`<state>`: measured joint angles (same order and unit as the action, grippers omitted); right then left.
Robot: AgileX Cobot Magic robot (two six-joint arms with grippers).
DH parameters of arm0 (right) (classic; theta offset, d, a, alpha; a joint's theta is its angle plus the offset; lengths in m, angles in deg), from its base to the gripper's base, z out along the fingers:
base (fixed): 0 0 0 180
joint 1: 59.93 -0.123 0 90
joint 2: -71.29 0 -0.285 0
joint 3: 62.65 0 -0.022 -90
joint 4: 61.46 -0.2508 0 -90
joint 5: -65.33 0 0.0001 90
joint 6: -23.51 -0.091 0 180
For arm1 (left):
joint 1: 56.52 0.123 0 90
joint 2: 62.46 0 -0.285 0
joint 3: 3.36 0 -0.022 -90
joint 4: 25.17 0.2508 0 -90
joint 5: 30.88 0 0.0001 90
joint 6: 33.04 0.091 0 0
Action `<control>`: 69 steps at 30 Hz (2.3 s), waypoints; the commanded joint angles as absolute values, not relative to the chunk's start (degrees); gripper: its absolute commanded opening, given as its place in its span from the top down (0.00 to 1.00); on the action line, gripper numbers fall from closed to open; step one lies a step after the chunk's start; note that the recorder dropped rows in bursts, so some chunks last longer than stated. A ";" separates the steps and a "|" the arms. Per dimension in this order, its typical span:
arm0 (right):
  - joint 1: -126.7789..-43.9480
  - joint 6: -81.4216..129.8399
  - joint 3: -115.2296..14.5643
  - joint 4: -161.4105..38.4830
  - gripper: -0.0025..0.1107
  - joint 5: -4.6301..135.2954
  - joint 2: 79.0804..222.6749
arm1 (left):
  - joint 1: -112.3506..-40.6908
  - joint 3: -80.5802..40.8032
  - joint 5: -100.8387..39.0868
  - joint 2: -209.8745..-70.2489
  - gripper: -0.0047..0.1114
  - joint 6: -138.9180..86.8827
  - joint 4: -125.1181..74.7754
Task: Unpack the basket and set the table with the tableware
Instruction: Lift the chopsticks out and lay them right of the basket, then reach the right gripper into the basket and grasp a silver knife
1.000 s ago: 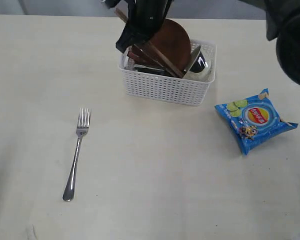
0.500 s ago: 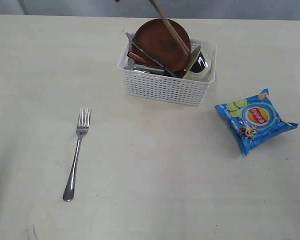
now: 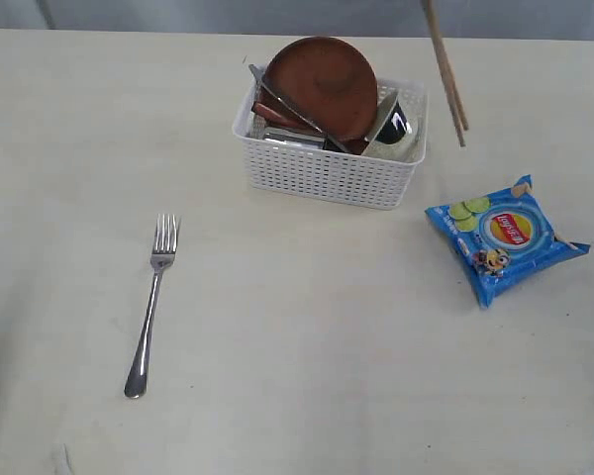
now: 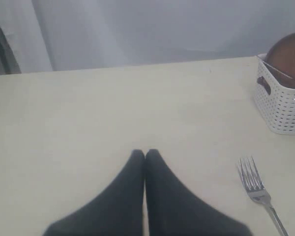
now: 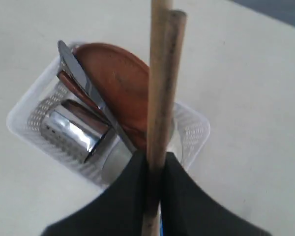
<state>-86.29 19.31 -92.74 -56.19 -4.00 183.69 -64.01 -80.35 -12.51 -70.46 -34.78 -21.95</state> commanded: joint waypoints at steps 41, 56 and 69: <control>-75.55 25.04 -53.42 -77.69 0.60 19.18 178.16 | -63.93 -80.58 -12.52 -70.25 0.96 -34.81 -22.09; -93.72 30.68 -82.62 -64.43 0.52 21.37 195.30 | -63.93 -80.58 -12.52 -70.25 0.96 -34.81 -22.09; -94.20 30.48 -88.70 -59.87 0.51 23.35 205.50 | -63.93 -80.58 -12.52 -70.25 0.96 -34.81 -22.09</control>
